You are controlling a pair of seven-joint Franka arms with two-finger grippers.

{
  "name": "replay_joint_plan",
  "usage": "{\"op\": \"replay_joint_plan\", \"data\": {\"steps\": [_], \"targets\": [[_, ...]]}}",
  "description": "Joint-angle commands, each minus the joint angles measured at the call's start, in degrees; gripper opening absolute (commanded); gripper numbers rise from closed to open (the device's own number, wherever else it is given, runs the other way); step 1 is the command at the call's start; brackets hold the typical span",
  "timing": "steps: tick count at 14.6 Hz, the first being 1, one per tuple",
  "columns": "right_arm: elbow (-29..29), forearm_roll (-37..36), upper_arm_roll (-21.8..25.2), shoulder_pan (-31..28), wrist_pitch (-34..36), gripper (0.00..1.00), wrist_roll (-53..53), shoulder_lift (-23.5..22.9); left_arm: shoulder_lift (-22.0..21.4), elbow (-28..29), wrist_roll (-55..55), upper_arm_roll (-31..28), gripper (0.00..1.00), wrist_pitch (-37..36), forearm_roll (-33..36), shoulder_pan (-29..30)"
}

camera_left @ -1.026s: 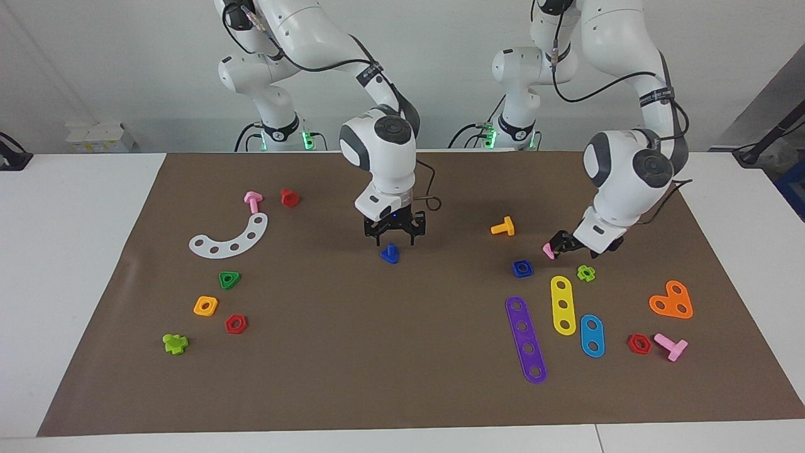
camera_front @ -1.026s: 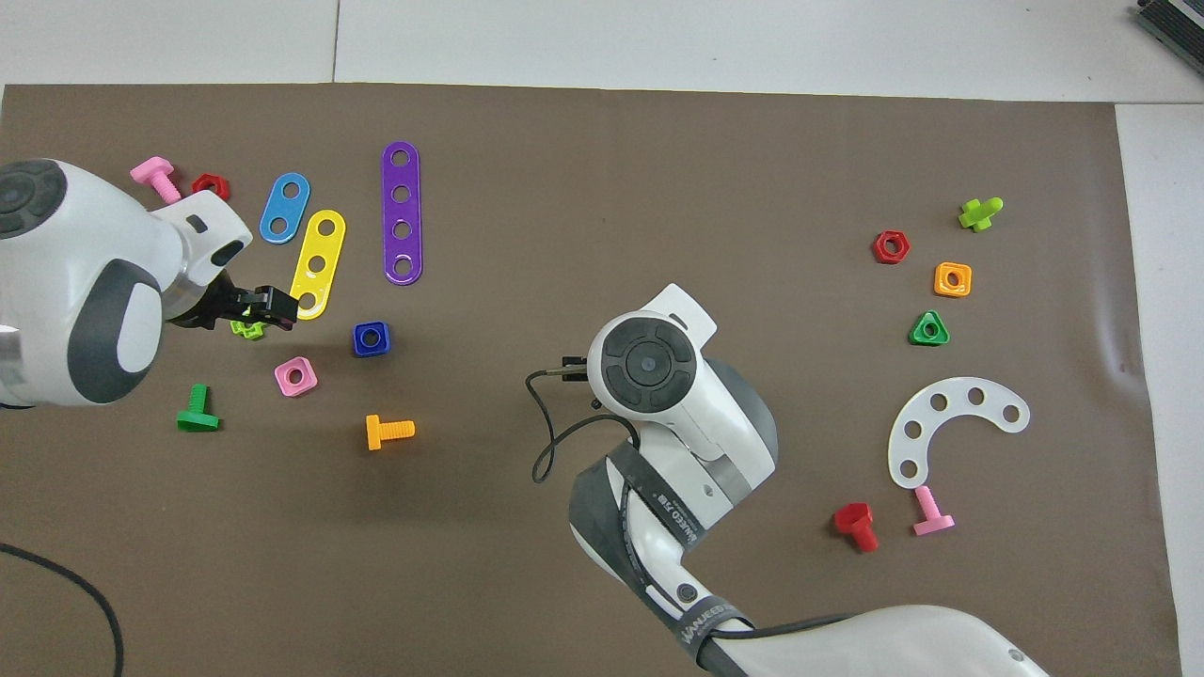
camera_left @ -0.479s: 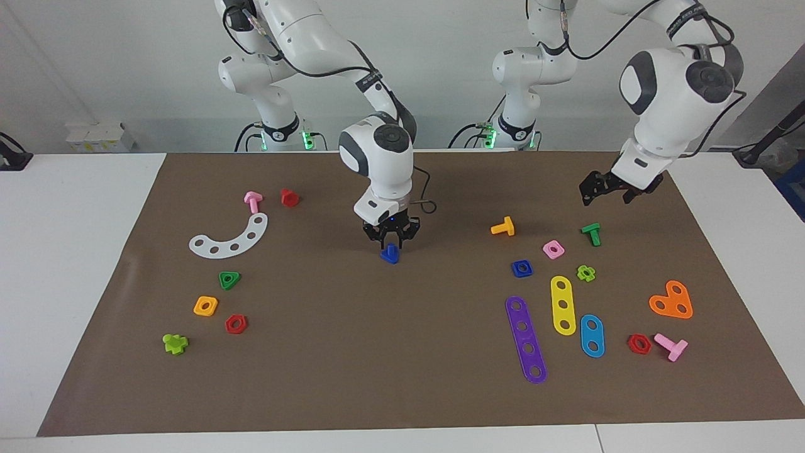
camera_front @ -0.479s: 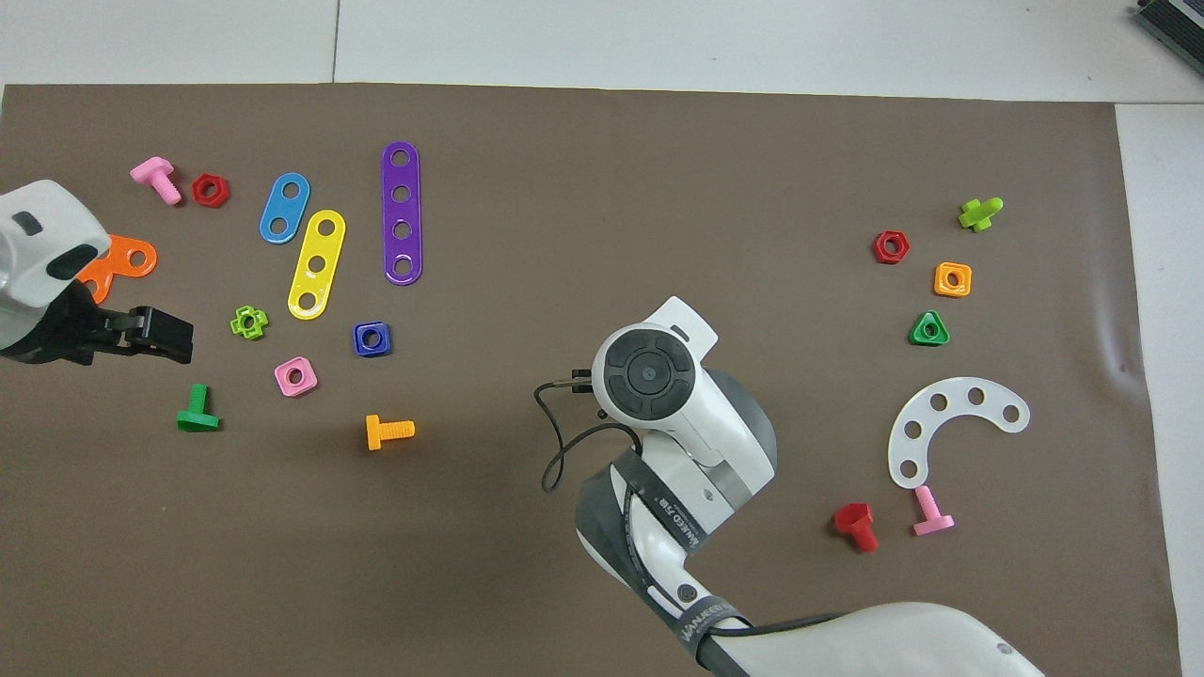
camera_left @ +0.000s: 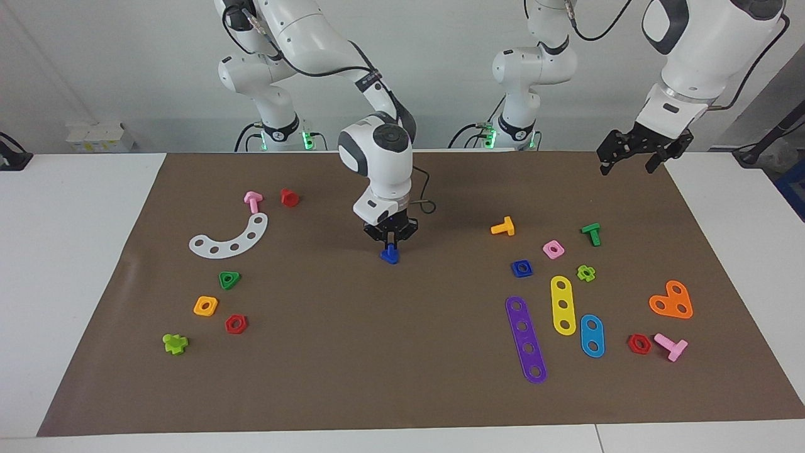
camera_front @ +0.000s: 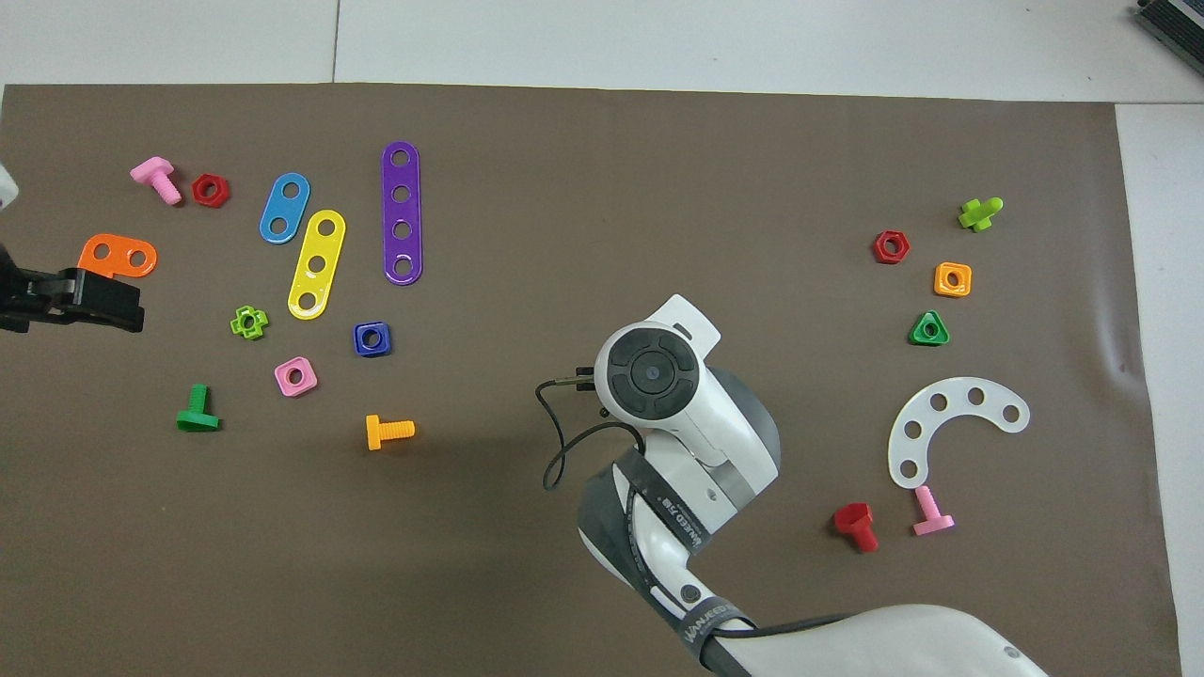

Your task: Unscrew and place screws in storage area

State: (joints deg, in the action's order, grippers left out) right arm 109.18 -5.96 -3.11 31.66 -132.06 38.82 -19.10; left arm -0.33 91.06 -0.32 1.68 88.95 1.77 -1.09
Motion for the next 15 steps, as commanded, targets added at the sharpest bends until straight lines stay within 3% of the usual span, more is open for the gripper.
{"op": "replay_joint_plan", "data": {"steps": [1, 6, 12, 15], "targets": [[2.0, -1.1, -0.2, -3.3, -0.1, 0.0, -0.4, 4.2, 2.0, -2.8, 0.3, -0.2, 1.0, 1.1, -0.5, -0.2], [7.4, -1.0, -0.2, -12.9, 1.5, 0.0, -7.8, 11.1, 1.2, -0.7, -0.1, -0.2, 1.0, 2.5, -1.0, 0.1], [11.6, 0.2, -0.3, -25.0, 1.0, 0.0, -20.2, 11.9, 0.8, 0.5, 0.0, -0.2, 1.0, 3.5, -1.0, 0.0], [11.6, 2.0, -0.2, -26.1, 0.8, 0.0, -21.0, 10.9, 0.8, 0.5, 0.0, -0.2, 1.0, 4.0, -1.0, 0.0]]}}
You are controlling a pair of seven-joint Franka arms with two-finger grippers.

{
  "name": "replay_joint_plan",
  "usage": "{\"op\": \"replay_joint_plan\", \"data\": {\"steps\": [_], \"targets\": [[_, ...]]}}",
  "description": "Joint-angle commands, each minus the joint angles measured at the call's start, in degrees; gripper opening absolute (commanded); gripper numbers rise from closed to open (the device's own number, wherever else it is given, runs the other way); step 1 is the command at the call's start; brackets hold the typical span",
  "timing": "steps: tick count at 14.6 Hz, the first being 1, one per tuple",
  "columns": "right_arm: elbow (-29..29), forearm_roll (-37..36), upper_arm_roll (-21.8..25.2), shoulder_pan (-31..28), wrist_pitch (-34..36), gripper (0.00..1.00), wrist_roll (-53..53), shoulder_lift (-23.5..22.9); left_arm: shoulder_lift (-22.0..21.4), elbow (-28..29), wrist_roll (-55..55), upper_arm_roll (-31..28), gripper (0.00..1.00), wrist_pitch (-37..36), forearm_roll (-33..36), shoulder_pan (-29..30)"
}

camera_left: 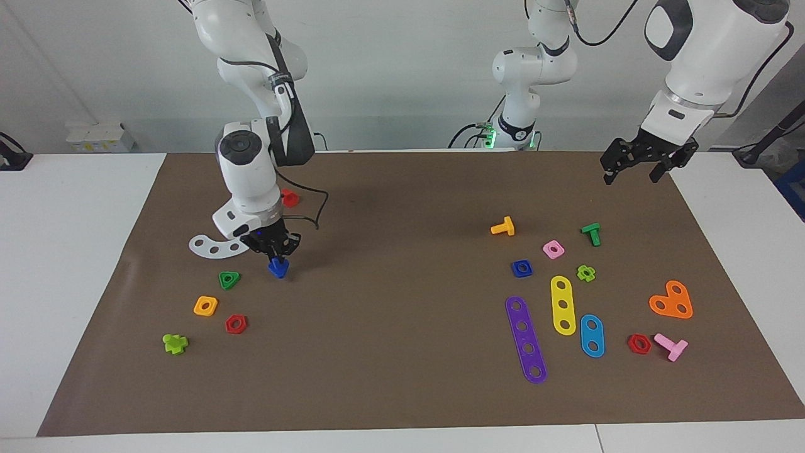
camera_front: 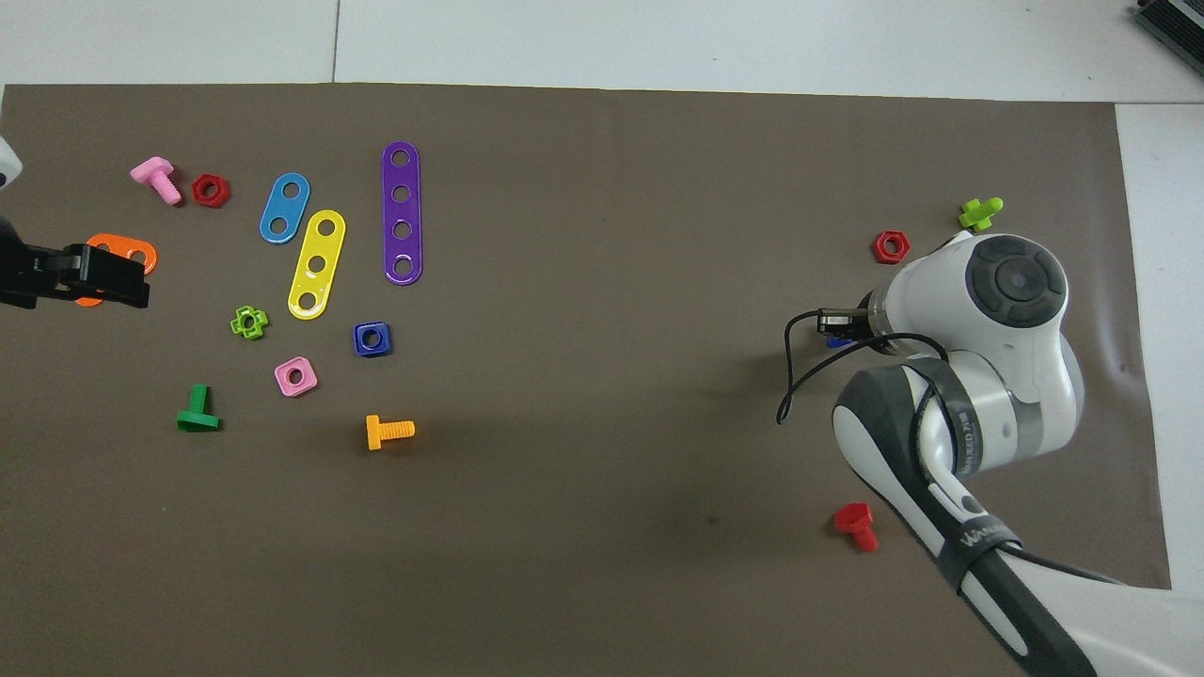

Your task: Unscrew and place screws in storage area

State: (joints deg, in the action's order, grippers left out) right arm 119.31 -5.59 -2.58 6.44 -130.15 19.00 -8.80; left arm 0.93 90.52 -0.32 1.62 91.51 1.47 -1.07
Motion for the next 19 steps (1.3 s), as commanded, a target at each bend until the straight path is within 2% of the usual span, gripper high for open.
{"op": "replay_joint_plan", "data": {"steps": [1, 5, 9, 10, 11, 12, 14, 15, 19], "targets": [[1.4, 2.5, -0.8, -2.0, -1.2, 0.0, -1.2, -0.2, -0.5, 1.1, 0.1, -0.1, 1.0, 1.5, -0.7, -0.2], [2.5, 2.6, -0.8, -3.0, -1.7, 0.0, -2.1, -0.2, -0.5, 1.1, 0.3, -0.1, 1.0, 1.4, -0.7, -0.4], [5.4, 2.5, -0.8, -4.0, -6.2, 0.0, -2.6, 0.2, -0.5, 1.1, 0.4, -0.1, 1.0, 1.3, -0.7, -0.4], [5.8, 2.5, -0.8, -4.2, -6.5, 0.03, -2.9, 0.2, -0.5, 1.1, 0.2, -0.1, 1.0, 1.2, -0.7, -0.4], [5.8, 2.5, -0.8, -4.3, -6.5, 0.42, -3.4, 0.2, -0.5, 1.2, 0.2, -0.1, 1.0, 1.2, -0.7, -0.4], [5.6, 2.5, -0.8, -4.3, -6.3, 0.65, -3.4, 0.1, -0.6, 1.2, 0.3, -0.2, 1.0, 1.1, -0.7, -0.4], [4.9, 2.5, -0.8, -4.2, -5.8, 0.93, -3.4, 0.4, -0.5, 1.2, 0.4, -0.2, 1.0, 1.2, -0.7, -0.3], [4.0, 2.5, -0.8, -3.9, -5.2, 0.98, -3.4, 0.9, -0.6, 1.2, 0.4, -0.2, 1.0, 1.1, -0.7, -0.3], [-1.8, 2.5, -0.9, -3.5, 3.6, 0.99, -3.4, 3.9, -0.6, 1.2, 0.4, -0.2, 1.0, 0.8, -0.7, -0.4]]}}
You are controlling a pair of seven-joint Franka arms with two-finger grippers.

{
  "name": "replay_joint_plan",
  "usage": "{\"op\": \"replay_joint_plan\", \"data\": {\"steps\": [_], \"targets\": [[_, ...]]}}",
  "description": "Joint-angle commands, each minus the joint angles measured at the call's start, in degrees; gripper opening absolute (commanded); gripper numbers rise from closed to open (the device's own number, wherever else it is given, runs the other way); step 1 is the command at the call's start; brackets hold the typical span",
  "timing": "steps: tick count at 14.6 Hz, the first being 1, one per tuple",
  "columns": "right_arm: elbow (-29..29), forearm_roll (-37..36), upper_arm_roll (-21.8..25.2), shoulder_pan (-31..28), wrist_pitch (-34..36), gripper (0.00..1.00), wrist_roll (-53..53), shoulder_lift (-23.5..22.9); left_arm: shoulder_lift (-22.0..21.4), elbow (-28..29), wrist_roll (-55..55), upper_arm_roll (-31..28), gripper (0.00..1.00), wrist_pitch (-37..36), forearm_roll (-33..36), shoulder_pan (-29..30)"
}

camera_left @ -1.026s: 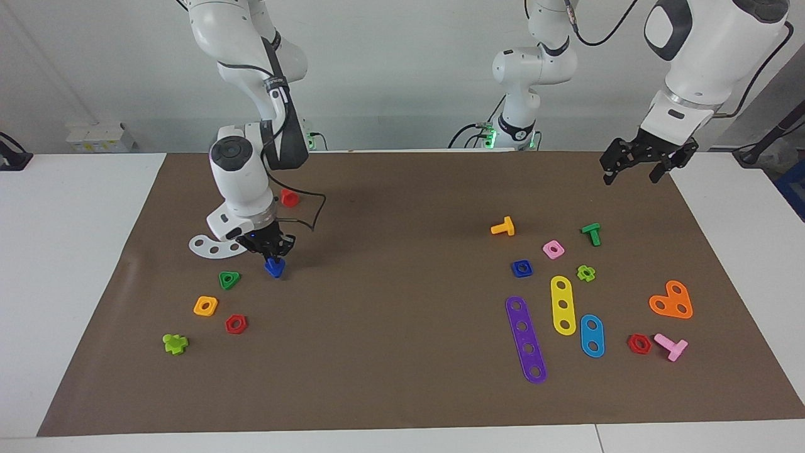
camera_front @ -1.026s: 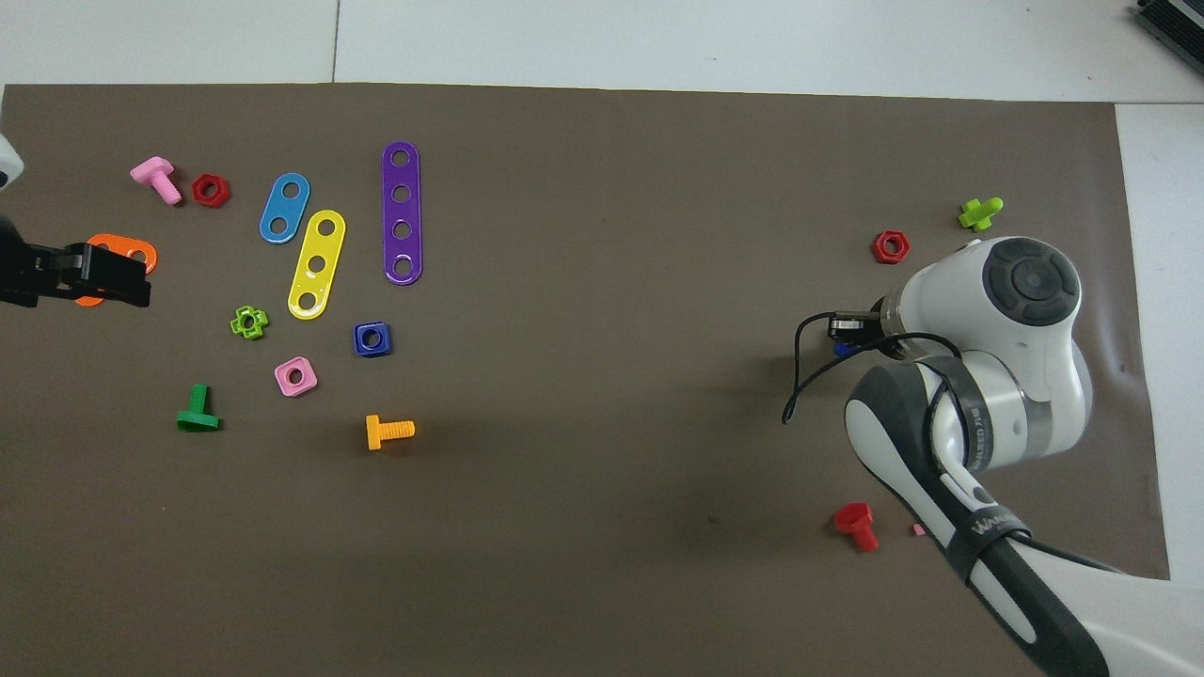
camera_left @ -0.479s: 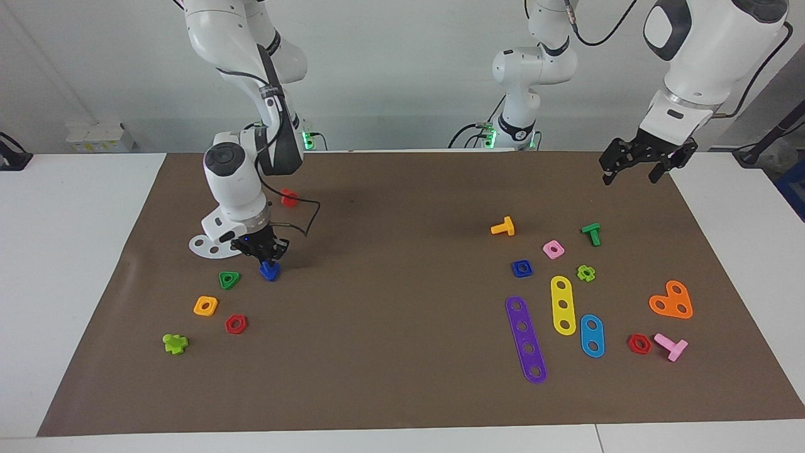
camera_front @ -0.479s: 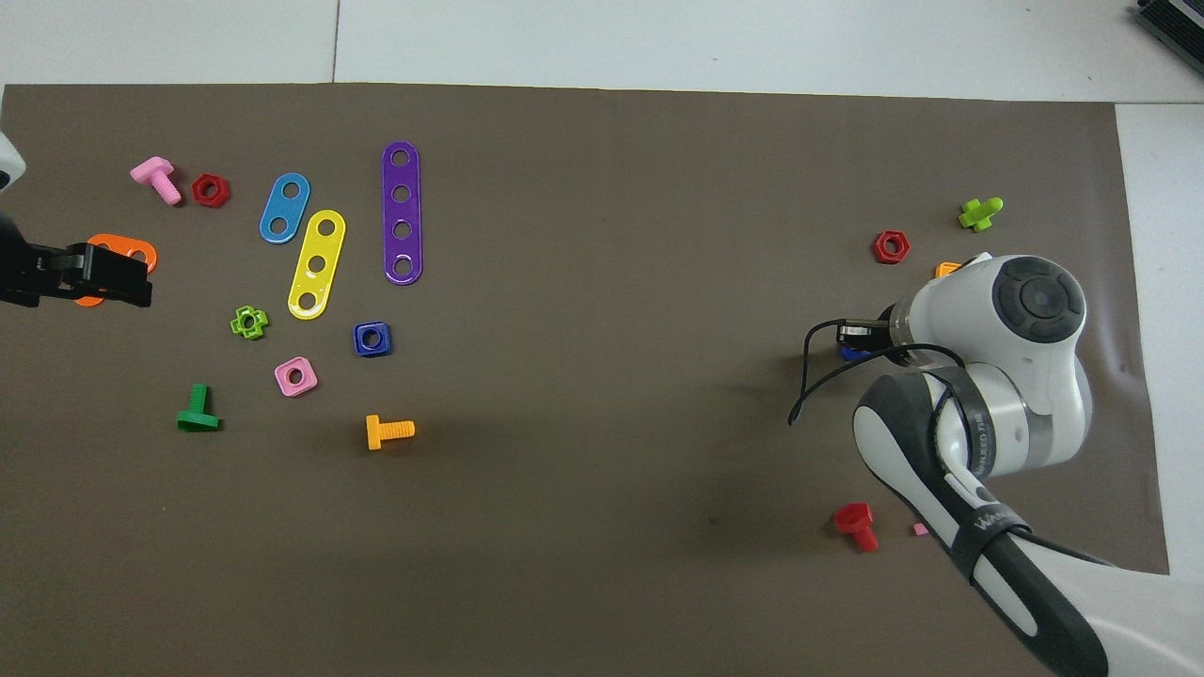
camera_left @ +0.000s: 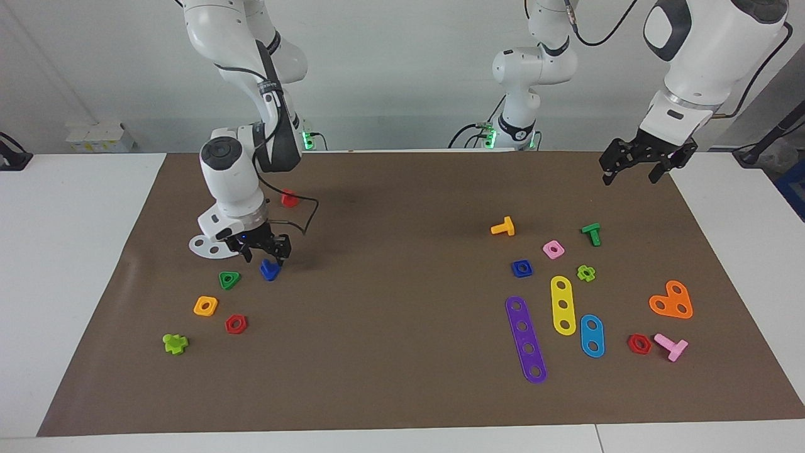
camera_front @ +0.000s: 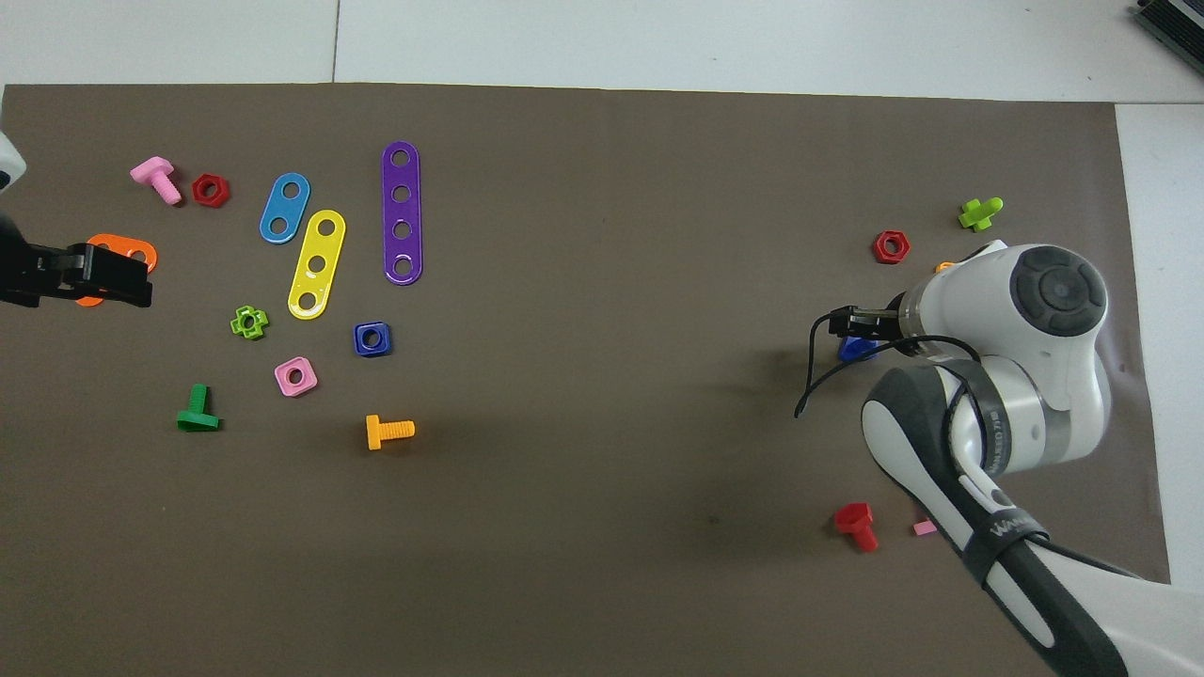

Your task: Unscrew and place screws in storage area

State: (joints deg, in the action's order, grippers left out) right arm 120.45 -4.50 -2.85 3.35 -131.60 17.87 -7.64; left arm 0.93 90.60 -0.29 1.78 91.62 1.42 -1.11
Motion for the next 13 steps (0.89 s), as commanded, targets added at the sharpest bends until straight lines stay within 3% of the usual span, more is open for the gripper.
{"op": "replay_joint_plan", "data": {"steps": [1, 5, 9, 11, 13], "targets": [[-4.2, 1.4, -0.6, -0.4, 7.3, 0.99, -2.2, 4.1, -0.5, 1.1, 0.4, -0.4, 1.0, 0.7, -0.6, 0.0], [-11.0, 1.4, -0.5, -0.7, 15.7, 1.0, -3.3, 8.1, -0.6, 1.1, 0.4, -0.6, 1.0, 0.4, -0.6, 0.9], [-22.2, 3.2, -0.7, -0.6, 27.5, 1.0, -3.5, 8.0, -0.6, 1.1, 0.4, -0.6, 1.0, 0.4, -0.6, 0.9], [-25.6, 6.9, -0.1, -1.3, 31.4, 1.0, -5.6, 8.0, -0.6, 1.1, 0.4, -0.6, 1.0, 0.4, -0.6, 0.9], [-28.0, 6.1, 0.1, -1.7, 34.4, 1.0, -7.8, 8.1, -0.6, 1.1, 0.4, -0.6, 1.0, 0.4, -0.6, 0.9]]}}
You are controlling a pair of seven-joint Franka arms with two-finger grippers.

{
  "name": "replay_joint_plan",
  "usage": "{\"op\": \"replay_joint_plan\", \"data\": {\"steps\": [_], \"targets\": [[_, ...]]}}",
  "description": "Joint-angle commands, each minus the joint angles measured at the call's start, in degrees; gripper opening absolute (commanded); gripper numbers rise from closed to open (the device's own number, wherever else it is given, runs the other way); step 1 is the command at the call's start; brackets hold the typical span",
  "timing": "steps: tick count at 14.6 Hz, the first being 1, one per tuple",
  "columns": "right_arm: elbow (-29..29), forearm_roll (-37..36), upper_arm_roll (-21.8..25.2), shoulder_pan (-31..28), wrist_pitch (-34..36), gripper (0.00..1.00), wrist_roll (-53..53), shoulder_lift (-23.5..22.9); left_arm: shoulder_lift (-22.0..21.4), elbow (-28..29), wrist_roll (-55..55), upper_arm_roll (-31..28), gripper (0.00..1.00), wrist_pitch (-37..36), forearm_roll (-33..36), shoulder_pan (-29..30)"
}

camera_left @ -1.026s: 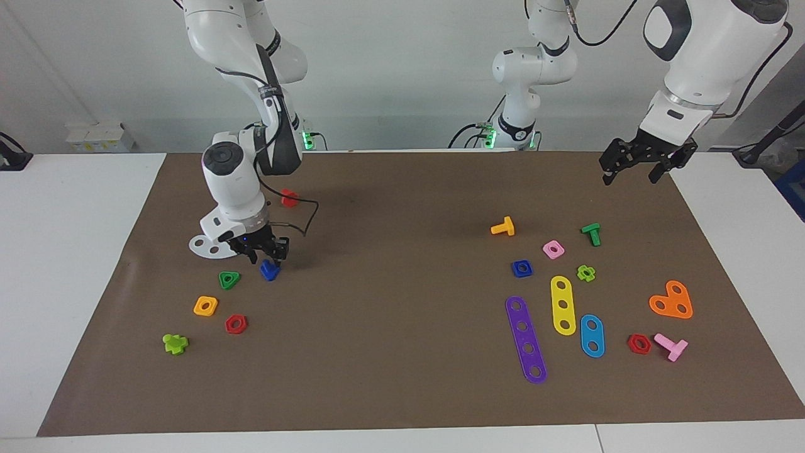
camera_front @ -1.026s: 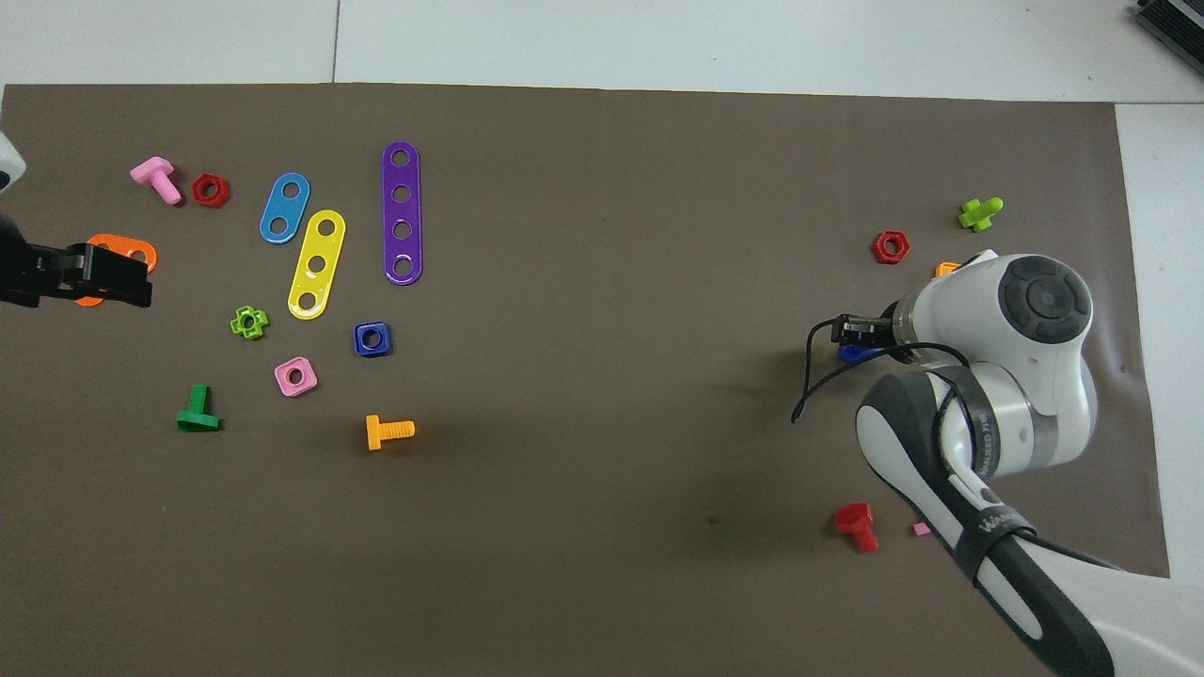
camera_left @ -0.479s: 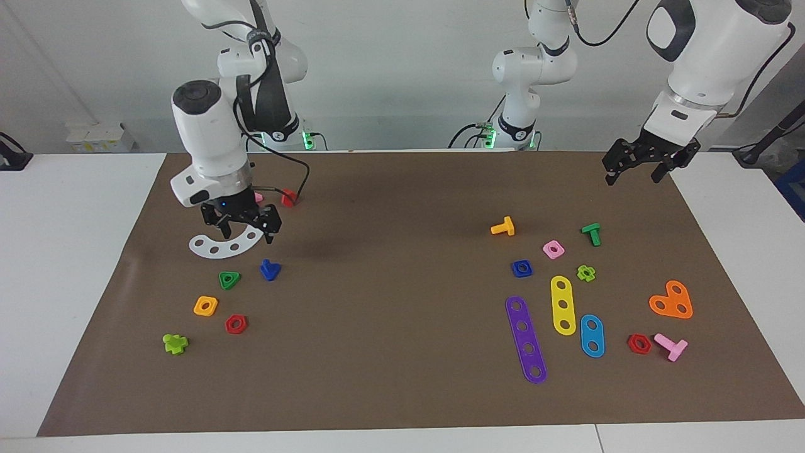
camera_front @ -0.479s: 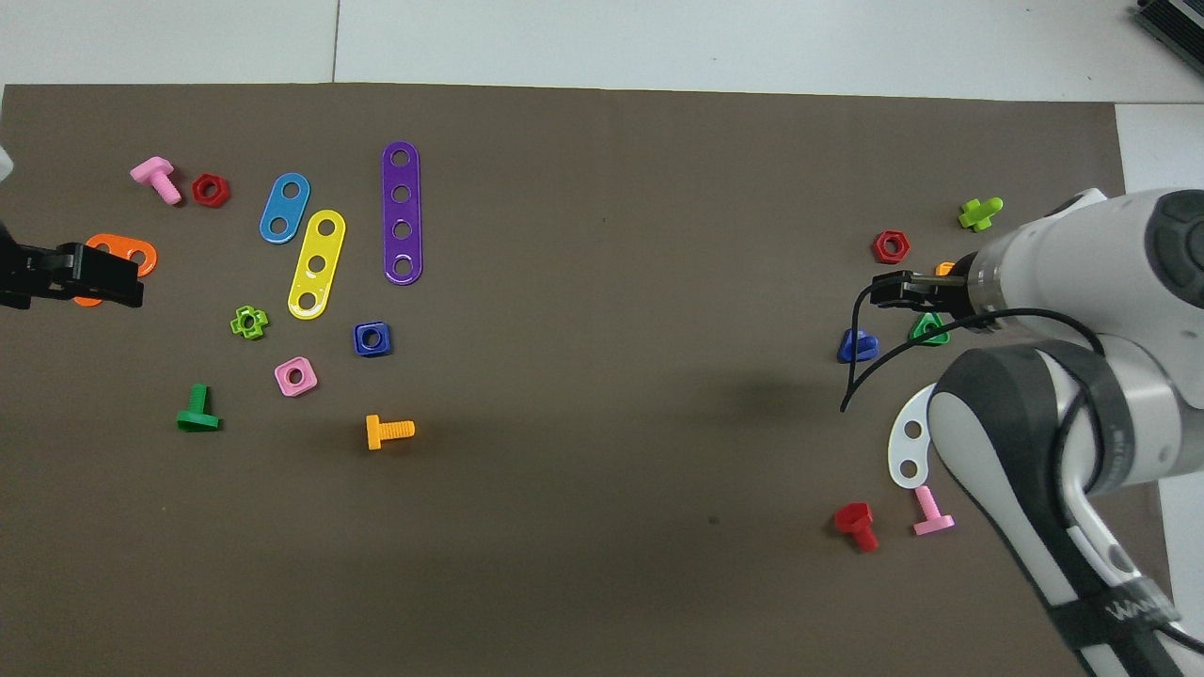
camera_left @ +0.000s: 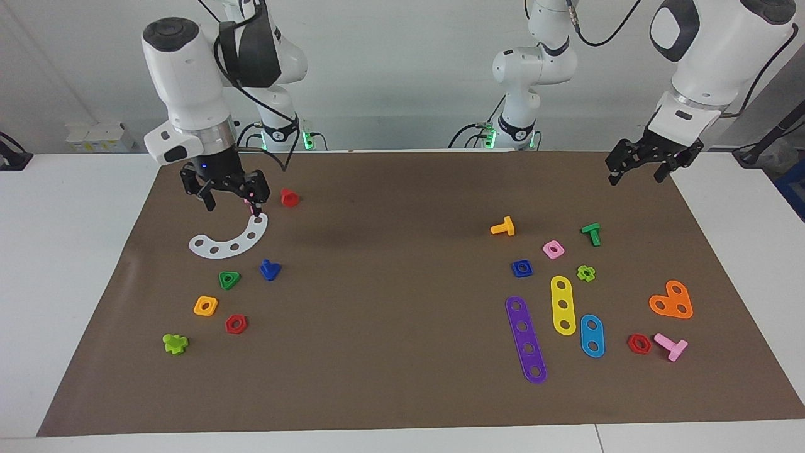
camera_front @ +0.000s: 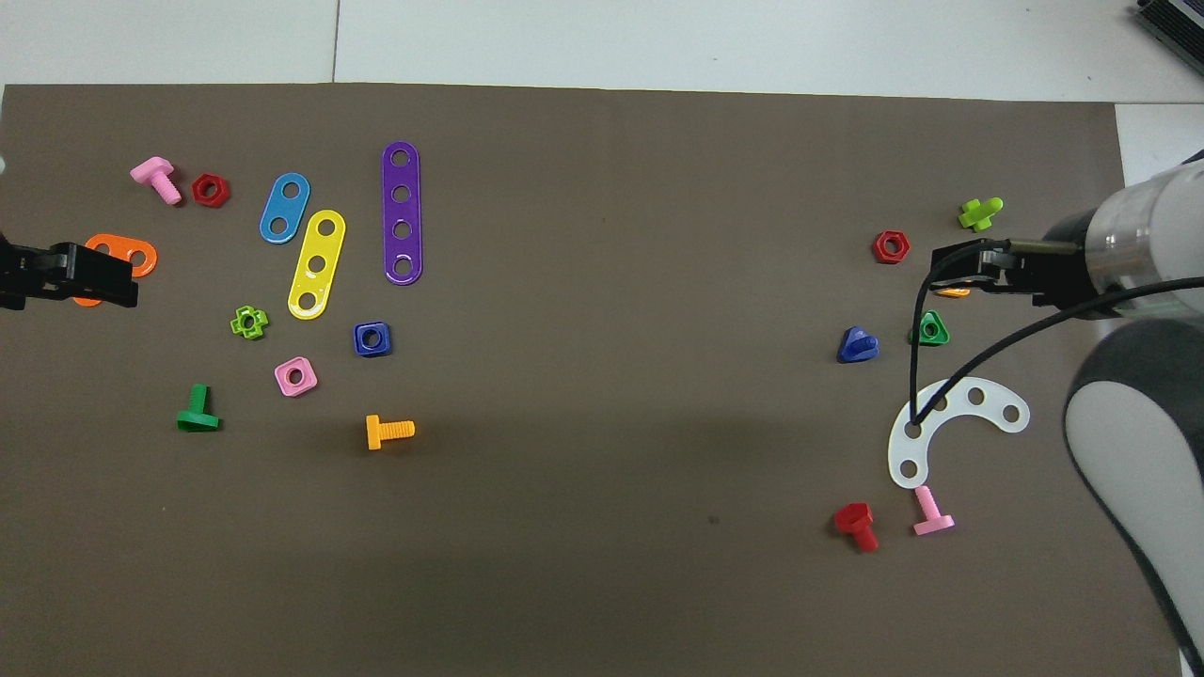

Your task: Unscrew and place screws in storage area

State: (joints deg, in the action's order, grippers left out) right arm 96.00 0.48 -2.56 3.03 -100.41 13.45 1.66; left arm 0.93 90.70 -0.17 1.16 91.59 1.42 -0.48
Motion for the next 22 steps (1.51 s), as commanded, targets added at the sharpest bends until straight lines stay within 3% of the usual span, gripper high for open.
{"op": "replay_joint_plan", "data": {"steps": [1, 4, 8, 22], "targets": [[-4.3, 0.6, -0.1, -1.4, 4.7, 1.0, -4.0, -1.0, -0.6, 1.0, 0.3, 0.1, 1.0, 0.4, -0.6, 0.3], [-4.2, -2.7, -0.2, -0.7, 6.5, 1.0, -4.1, -0.3, -0.6, 1.0, 0.3, 0.1, 1.0, 0.4, -0.6, 0.3], [-1.8, -2.8, -0.4, -0.4, 6.2, 1.0, -3.9, 1.1, -0.6, 1.0, 0.3, 0.1, 1.0, 0.4, -0.6, 0.3], [-1.3, -2.8, -0.7, 1.0, 3.8, 1.0, -4.1, 1.2, -0.6, 1.0, 0.3, 0.1, 1.0, 0.4, -0.5, 0.3]]}}
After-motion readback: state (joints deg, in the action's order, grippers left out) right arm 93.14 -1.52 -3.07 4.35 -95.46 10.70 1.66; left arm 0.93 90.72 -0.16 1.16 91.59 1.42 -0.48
